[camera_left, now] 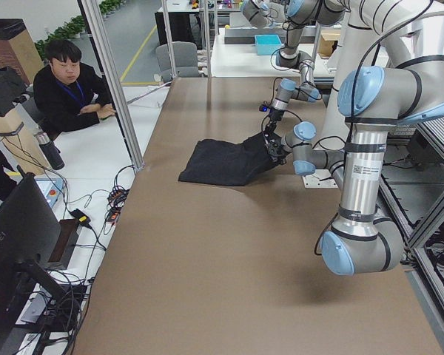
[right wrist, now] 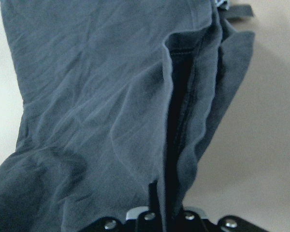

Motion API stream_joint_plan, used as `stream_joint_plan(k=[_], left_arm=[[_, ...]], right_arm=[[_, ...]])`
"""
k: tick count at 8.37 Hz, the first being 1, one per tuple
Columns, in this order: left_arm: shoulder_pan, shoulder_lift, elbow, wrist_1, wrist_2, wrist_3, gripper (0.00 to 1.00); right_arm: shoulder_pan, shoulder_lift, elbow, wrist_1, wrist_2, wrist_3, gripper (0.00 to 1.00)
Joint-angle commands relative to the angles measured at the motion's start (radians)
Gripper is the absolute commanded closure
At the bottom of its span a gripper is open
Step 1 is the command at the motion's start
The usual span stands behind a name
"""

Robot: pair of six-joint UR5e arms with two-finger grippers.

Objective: Fold clothes
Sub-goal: 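Lift the near edge with both grippers and fold it away from the robot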

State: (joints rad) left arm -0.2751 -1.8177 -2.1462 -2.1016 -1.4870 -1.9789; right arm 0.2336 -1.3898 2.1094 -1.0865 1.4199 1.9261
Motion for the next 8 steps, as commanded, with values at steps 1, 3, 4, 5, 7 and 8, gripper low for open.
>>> stream_joint_plan(k=[1,3,4,5,7,8], left_arm=[[-0.034,0.003,-0.161,0.141,-0.091,0.009,1.00],[-0.161,-0.112,-0.104,0.220,-0.153,0.105,1.00],[-0.229,-0.165,-0.054,0.254,-0.188,0.139,1.00],[-0.292,-0.217,0.006,0.265,-0.232,0.178,1.00],[-0.375,-0.314,0.159,0.264,-0.272,0.218,1.00],[-0.400,-0.375,0.252,0.262,-0.274,0.244,1.00]], right_arm=[[-0.039,-0.008,0.187,-0.160,0.004,-0.004,1.00],[0.021,-0.003,0.163,-0.185,0.010,-0.034,1.00],[0.085,0.020,0.120,-0.185,0.046,-0.079,1.00],[0.148,0.031,0.071,-0.185,0.082,-0.110,1.00],[0.220,0.080,0.011,-0.191,0.100,-0.156,1.00],[0.249,0.101,-0.032,-0.191,0.100,-0.182,1.00]])
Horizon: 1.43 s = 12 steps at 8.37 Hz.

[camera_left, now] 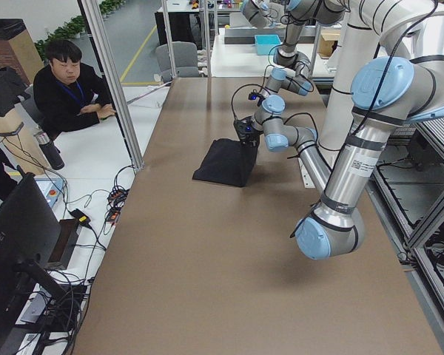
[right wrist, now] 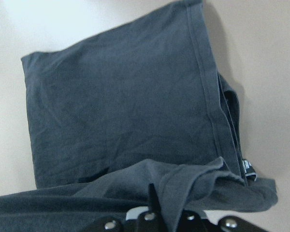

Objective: Fold clothes
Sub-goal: 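Lift the near edge with both grippers and fold it away from the robot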

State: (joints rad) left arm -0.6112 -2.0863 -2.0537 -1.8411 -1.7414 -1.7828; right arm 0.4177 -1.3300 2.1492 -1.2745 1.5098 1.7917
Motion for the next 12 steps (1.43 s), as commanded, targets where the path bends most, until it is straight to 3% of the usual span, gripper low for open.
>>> stream_joint_plan(k=[1,6,7,8,9,11,12], left_arm=[[-0.083,-0.171,0.263,0.002,-0.018,0.075,1.00],[-0.113,-0.382,0.697,-0.059,-0.007,0.201,1.00],[-0.114,-0.382,0.743,-0.134,-0.007,0.209,0.94],[-0.117,-0.379,0.750,-0.156,-0.007,0.239,0.57],[-0.122,-0.379,0.739,-0.158,-0.007,0.262,0.06],[-0.165,-0.373,0.666,-0.147,-0.073,0.260,0.05],[-0.191,-0.354,0.658,-0.153,-0.134,0.261,0.05]], right_arm=[[0.088,0.076,-0.131,0.001,0.010,-0.075,1.00],[0.176,0.230,-0.441,0.035,0.012,-0.167,0.97],[0.194,0.267,-0.480,0.043,0.013,-0.173,0.75],[0.216,0.281,-0.482,0.043,0.026,-0.207,0.29],[0.254,0.299,-0.480,0.041,0.079,-0.236,0.09],[0.353,0.314,-0.453,0.043,0.266,-0.239,0.08],[0.355,0.314,-0.436,0.041,0.300,-0.238,0.08]])
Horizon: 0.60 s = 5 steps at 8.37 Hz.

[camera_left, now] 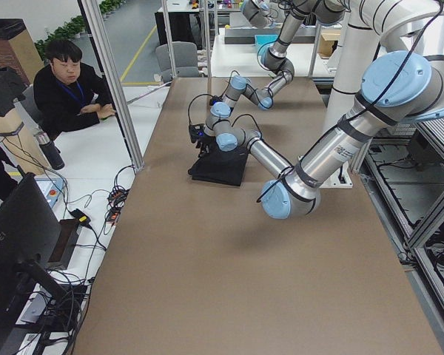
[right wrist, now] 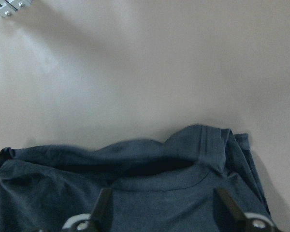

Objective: Fold clothes
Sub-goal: 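Release the shirt and raise both grippers above the fold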

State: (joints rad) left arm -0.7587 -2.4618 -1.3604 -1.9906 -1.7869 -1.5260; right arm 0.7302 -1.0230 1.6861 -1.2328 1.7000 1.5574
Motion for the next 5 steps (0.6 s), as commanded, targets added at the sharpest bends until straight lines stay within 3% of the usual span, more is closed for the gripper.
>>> stream_joint_plan(k=[1,2,3,5], left_arm=[[-0.047,0.059,-0.057,-0.010,-0.095,0.010,0.05],[-0.047,0.069,-0.060,-0.010,-0.094,0.012,0.05],[-0.047,0.076,-0.060,-0.010,-0.091,0.012,0.05],[-0.044,0.101,-0.072,-0.016,-0.086,0.014,0.05]], right_arm=[[0.037,0.009,0.033,0.001,0.110,0.006,0.08],[0.008,0.009,0.033,0.001,0.103,0.012,0.10],[-0.049,0.008,0.024,0.001,0.080,0.010,0.23],[-0.078,0.004,-0.014,0.003,0.004,0.001,0.72]])
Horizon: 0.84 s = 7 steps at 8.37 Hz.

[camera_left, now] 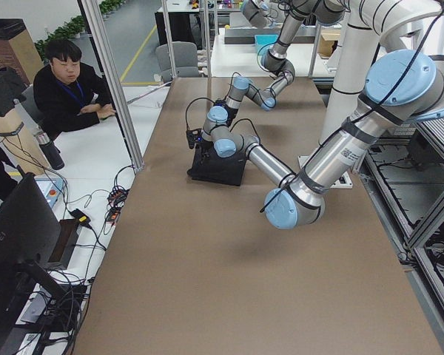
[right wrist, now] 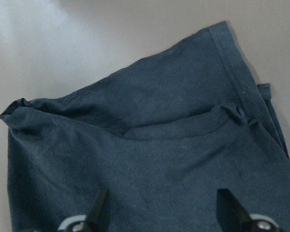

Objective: Fold clothes
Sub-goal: 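Release the shirt and raise both grippers above the fold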

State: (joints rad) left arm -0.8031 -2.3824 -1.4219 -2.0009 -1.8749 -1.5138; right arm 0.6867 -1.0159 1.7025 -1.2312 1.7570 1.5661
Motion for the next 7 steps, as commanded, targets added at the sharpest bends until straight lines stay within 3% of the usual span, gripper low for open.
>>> stream_joint_plan(k=[1,2,3,4,7], left_arm=[[0.001,0.023,-0.011,-0.012,0.002,0.001,0.05],[0.001,0.023,-0.011,-0.013,0.000,0.001,0.05],[0.001,0.022,-0.011,-0.013,0.000,0.001,0.05],[-0.001,0.025,-0.009,-0.013,-0.003,0.001,0.05],[-0.047,0.102,-0.037,-0.010,-0.009,0.103,0.05]], right_arm=[[-0.035,-0.004,-0.034,0.001,-0.053,-0.017,0.73],[-0.035,-0.003,-0.034,0.001,-0.053,-0.017,0.67],[-0.035,-0.001,-0.034,-0.001,-0.053,-0.026,0.22],[-0.030,0.000,-0.029,-0.001,-0.051,-0.094,0.07],[0.069,-0.056,-0.032,-0.101,-0.042,-0.367,0.06]])
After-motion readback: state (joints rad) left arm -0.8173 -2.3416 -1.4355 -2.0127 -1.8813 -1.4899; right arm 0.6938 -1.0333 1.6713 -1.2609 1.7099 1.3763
